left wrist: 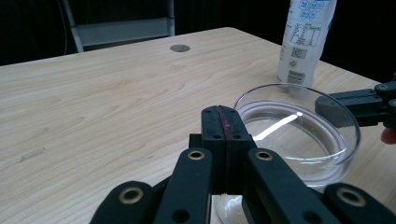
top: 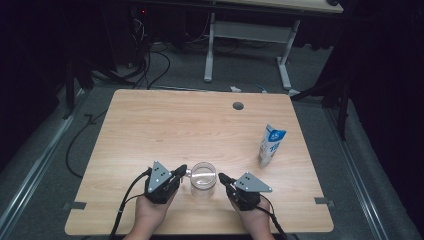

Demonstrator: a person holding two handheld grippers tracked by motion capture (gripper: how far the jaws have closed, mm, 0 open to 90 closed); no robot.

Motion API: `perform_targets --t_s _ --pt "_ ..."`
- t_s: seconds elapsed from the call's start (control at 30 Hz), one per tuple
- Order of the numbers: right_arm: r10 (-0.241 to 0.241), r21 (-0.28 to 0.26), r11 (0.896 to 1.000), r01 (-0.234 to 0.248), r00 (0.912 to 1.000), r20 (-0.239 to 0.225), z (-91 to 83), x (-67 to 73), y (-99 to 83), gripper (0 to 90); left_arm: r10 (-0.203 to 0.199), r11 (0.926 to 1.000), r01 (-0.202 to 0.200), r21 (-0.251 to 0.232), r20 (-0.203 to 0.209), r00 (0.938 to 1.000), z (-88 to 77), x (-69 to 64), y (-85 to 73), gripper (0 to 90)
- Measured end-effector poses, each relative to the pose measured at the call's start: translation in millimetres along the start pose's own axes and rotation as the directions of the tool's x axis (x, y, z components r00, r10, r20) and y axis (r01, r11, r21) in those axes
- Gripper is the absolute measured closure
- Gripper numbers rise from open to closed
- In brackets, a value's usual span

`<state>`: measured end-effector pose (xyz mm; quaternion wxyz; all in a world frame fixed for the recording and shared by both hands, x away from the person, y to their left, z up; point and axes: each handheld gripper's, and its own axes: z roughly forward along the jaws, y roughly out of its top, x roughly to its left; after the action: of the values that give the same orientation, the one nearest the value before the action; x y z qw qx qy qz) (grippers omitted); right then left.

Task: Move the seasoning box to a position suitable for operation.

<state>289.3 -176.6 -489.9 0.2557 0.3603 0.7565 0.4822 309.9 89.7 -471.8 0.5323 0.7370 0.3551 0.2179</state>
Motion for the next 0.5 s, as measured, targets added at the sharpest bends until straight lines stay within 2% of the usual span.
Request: perform_targets --t_s 0.5 --pt "-0.001 0.005 1.000 0.001 1.0000 0.004 1.3 0.7 -0.8 89.0 0.019 0.9998 -0.019 0.001 -0.011 0.9998 0.7 -0.8 -0.8 90.0"
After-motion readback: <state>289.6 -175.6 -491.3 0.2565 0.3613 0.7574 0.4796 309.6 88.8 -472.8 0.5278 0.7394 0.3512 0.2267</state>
